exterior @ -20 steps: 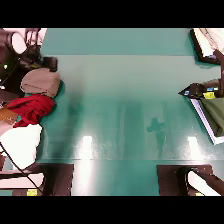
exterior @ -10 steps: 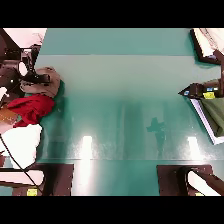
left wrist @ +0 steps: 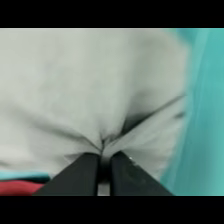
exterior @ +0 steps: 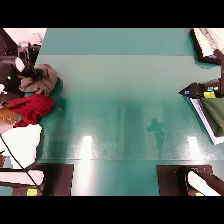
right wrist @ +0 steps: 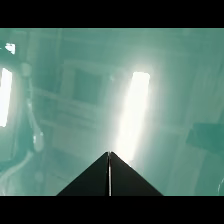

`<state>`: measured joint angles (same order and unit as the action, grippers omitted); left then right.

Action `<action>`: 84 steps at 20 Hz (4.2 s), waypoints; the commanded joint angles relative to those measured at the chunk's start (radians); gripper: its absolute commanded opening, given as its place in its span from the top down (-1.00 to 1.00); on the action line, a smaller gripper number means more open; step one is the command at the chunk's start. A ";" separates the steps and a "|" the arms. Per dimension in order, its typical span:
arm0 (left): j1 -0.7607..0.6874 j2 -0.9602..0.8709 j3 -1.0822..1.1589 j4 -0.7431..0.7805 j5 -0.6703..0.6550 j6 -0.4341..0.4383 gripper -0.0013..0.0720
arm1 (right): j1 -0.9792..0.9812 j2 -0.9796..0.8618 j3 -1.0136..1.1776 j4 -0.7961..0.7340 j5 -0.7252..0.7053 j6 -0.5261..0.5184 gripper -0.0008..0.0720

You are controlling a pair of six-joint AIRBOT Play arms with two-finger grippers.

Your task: Fold the shirts.

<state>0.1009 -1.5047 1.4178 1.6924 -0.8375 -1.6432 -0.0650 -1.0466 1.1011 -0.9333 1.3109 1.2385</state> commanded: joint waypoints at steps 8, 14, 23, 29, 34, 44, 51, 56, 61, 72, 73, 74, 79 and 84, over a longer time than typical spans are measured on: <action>-0.351 0.430 0.524 -0.142 -0.487 0.177 0.90 | 0.001 0.000 0.315 0.018 -0.164 -0.001 0.93; -0.624 0.408 0.521 -0.184 -0.618 0.103 0.90 | 0.001 0.000 0.362 0.018 -0.133 -0.001 0.93; -0.798 0.009 0.365 -0.351 -0.420 0.133 -0.86 | 0.001 0.000 0.362 0.017 -0.039 -0.001 0.93; -0.581 0.066 0.344 -0.236 -0.697 0.154 -0.84 | 0.001 0.000 0.362 0.015 -0.027 -0.001 0.93; -0.437 0.158 0.019 -0.295 -0.555 0.159 -0.84 | 0.001 -0.002 0.362 0.016 -0.027 -0.001 0.93; -0.426 0.061 -0.319 -0.495 -0.117 0.211 -0.83 | 0.001 -0.061 0.362 0.018 0.056 0.000 0.93; -0.426 0.104 -0.185 -0.338 -0.235 0.209 0.90 | 0.090 -0.126 0.293 0.017 0.141 0.000 0.93; -0.426 0.237 -0.080 -0.208 -0.283 0.211 0.90 | 0.195 -0.126 -0.015 0.016 0.023 -0.001 -0.72; -0.426 0.256 -0.081 -0.209 -0.328 0.211 0.89 | 0.164 -0.162 -0.196 -0.035 -0.123 -0.010 -0.59; -0.426 0.256 -0.081 -0.209 -0.325 0.211 0.89 | 0.208 -0.429 -0.207 -0.026 -0.115 -0.069 -0.33; -0.426 0.256 -0.081 -0.209 -0.325 0.211 0.89 | 0.225 -0.432 -0.207 -0.026 -0.127 -0.069 -0.19; -0.426 0.256 -0.081 -0.209 -0.326 0.211 0.89 | 0.246 -0.431 -0.207 -0.026 -0.142 -0.069 -0.19; -0.426 0.262 -0.063 -0.149 -0.353 0.210 0.90 | 0.291 -0.410 -0.148 -0.034 -0.131 -0.093 0.93; -0.426 0.357 0.163 0.186 -0.404 0.203 0.90 | 0.200 -0.181 0.168 -0.343 -0.118 0.091 0.94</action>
<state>-0.3267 -1.1938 1.4673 1.6978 -1.2156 -1.4353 0.1795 -1.3361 1.1095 -1.0935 1.1965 1.2163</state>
